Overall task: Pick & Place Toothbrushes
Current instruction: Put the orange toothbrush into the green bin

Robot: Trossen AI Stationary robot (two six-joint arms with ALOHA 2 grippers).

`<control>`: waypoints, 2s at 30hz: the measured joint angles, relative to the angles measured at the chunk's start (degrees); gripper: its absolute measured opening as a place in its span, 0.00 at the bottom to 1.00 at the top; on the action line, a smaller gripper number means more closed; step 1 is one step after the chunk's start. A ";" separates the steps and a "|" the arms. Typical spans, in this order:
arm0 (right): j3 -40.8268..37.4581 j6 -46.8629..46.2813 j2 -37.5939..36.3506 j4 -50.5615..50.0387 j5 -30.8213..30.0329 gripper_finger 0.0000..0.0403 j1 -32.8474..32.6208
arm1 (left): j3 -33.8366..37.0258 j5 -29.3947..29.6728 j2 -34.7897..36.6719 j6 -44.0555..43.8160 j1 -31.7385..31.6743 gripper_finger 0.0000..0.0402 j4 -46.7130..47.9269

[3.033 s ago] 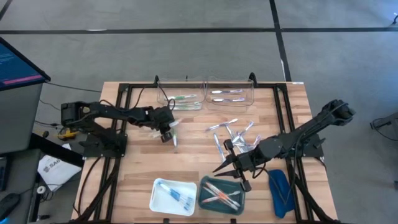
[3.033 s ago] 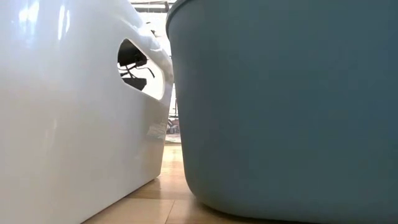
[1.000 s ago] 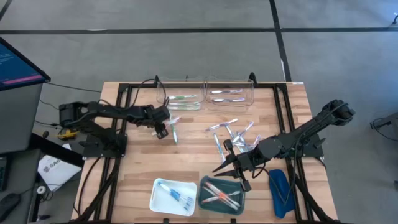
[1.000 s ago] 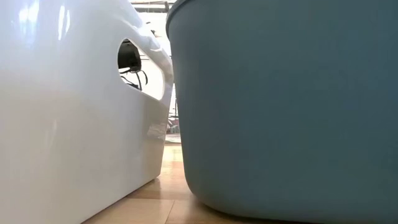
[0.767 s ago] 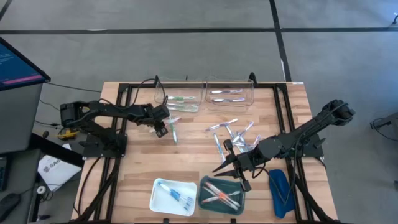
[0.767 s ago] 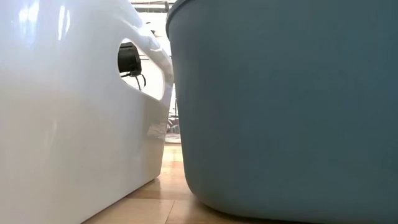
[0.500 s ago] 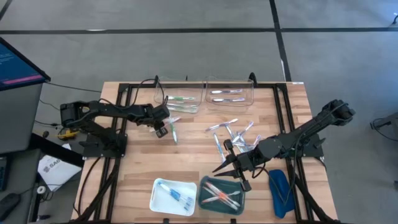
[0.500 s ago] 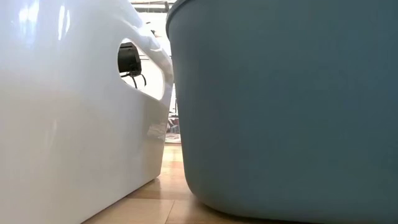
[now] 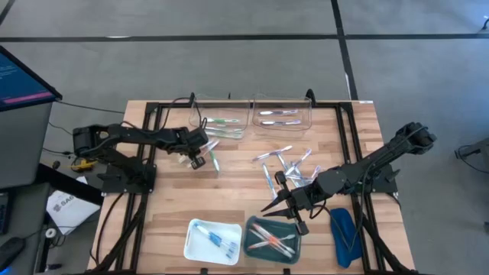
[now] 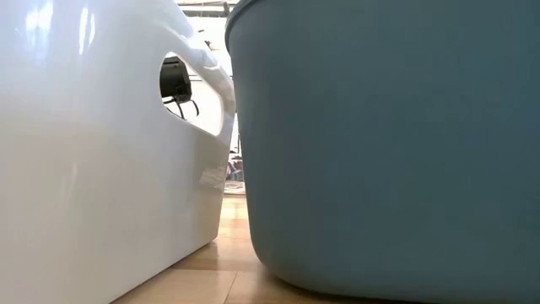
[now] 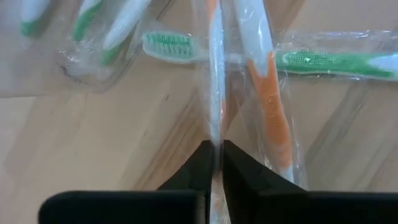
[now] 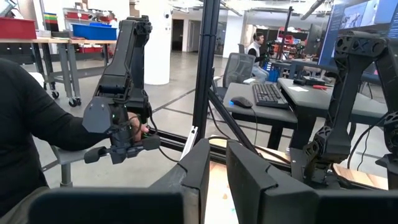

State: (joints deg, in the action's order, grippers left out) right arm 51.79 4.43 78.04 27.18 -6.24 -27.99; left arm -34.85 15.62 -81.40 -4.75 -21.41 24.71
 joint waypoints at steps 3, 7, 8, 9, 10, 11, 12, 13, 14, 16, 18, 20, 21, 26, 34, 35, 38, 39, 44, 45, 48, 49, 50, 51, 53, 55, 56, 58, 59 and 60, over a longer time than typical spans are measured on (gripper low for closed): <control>0.00 0.00 0.00 0.00 0.00 0.12 0.00 | 0.02 -0.04 2.05 -0.06 0.21 0.02 0.25; 0.00 0.00 0.00 -0.11 0.00 0.12 0.00 | 0.02 -1.01 6.75 -1.05 1.02 0.03 0.25; -0.01 0.00 0.00 -0.13 0.00 0.12 0.00 | 0.02 -1.05 7.98 -1.56 1.44 0.03 0.27; 0.00 0.00 0.00 -0.15 0.00 0.12 0.00 | 0.02 -1.04 9.31 -1.80 1.94 0.03 0.53; 0.00 0.00 0.00 -0.15 0.00 0.12 0.00 | 0.02 -1.06 10.69 -1.82 2.49 0.02 0.78; 0.00 0.00 0.00 -0.15 0.00 0.12 0.00 | 0.02 -1.05 11.98 -1.88 3.15 0.02 0.92; 0.00 0.02 0.00 -0.15 0.00 0.12 0.00 | 0.02 -1.07 13.28 -1.93 3.88 0.02 0.92; 0.00 0.00 0.00 -0.15 0.00 0.12 0.00 | 0.02 -1.07 14.65 -1.97 4.62 0.02 1.02; 0.00 0.00 0.00 -0.15 0.02 0.12 0.00 | 0.02 -1.07 15.93 -2.07 5.40 0.02 0.99; 0.00 0.01 0.00 -0.15 0.01 0.12 0.00 | 0.02 -1.09 18.28 -2.62 6.94 0.02 0.99; 0.00 0.00 0.00 -0.15 0.00 0.12 0.00 | 0.02 -1.09 20.44 -2.73 8.45 0.02 0.87; 0.00 0.00 0.00 -0.15 0.00 0.12 0.00 | 0.02 -1.11 22.57 -2.73 9.82 0.02 0.77; 0.00 0.01 0.00 -0.15 0.00 0.12 0.00 | 0.02 -1.10 23.48 -2.73 10.46 0.02 0.41; 0.00 0.02 0.00 -0.13 0.00 0.12 0.00 | 0.02 -1.54 27.14 -2.41 13.55 0.02 -2.65; 0.00 0.02 0.00 -0.11 0.00 0.12 0.00 | 0.02 -10.22 27.47 1.17 18.80 0.02 -14.54; 0.00 0.02 0.00 -0.11 0.00 0.12 0.01 | 0.02 -11.29 27.14 1.43 19.42 0.02 -16.48; 0.00 0.02 0.00 0.04 0.00 0.12 0.02 | 0.01 -14.49 26.59 1.58 21.12 0.02 -21.98; -0.01 0.02 0.00 0.09 0.00 0.12 0.02 | -0.02 -15.47 26.33 1.99 21.71 0.02 -23.74; 0.00 0.22 0.00 0.57 -0.88 0.12 0.00 | 0.00 -20.39 24.56 4.43 25.44 0.02 -34.21; 0.00 0.29 0.00 0.64 -1.48 0.12 0.00 | 0.00 -21.25 23.86 4.77 26.38 0.02 -37.19; 0.00 0.61 0.00 0.95 -3.11 0.12 0.29 | -0.02 -24.19 21.21 5.97 29.27 0.02 -46.09; 0.00 0.61 0.00 1.08 -3.23 0.12 0.54 | -0.02 -25.07 20.19 6.13 30.31 0.02 -49.10; 0.00 0.59 0.00 1.37 -3.28 0.12 0.87 | -0.02 -25.51 18.97 6.16 31.28 0.02 -52.23; 0.00 0.59 0.00 1.64 -3.30 0.12 1.31 | -0.02 -25.63 17.61 6.20 32.04 0.02 -55.56; 0.00 0.52 0.00 1.81 -3.34 0.12 1.99 | -0.02 -25.62 14.76 6.27 33.23 0.02 -61.38; 0.00 -0.05 0.02 1.81 -3.56 0.12 2.63 | -0.02 -24.52 11.73 7.60 34.10 0.01 -66.75; 0.00 -0.68 0.04 1.81 -4.17 0.12 2.89 | -0.04 -23.28 10.36 8.76 34.57 0.01 -68.59; 0.00 -1.53 0.20 1.81 -5.91 0.12 3.13 | -0.03 -19.66 7.73 9.34 35.14 0.01 -71.43; 0.02 -1.52 0.93 2.55 -7.23 0.12 3.14 | -0.02 -17.99 6.80 9.41 35.23 0.01 -72.27; 0.13 -1.40 1.91 3.45 -8.73 0.12 3.12 | -0.02 -16.77 6.06 9.44 35.23 0.01 -73.03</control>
State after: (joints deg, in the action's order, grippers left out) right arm 51.92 3.02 79.95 30.63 -14.97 -24.86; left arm -34.87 -1.16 -75.34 4.68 13.82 -48.32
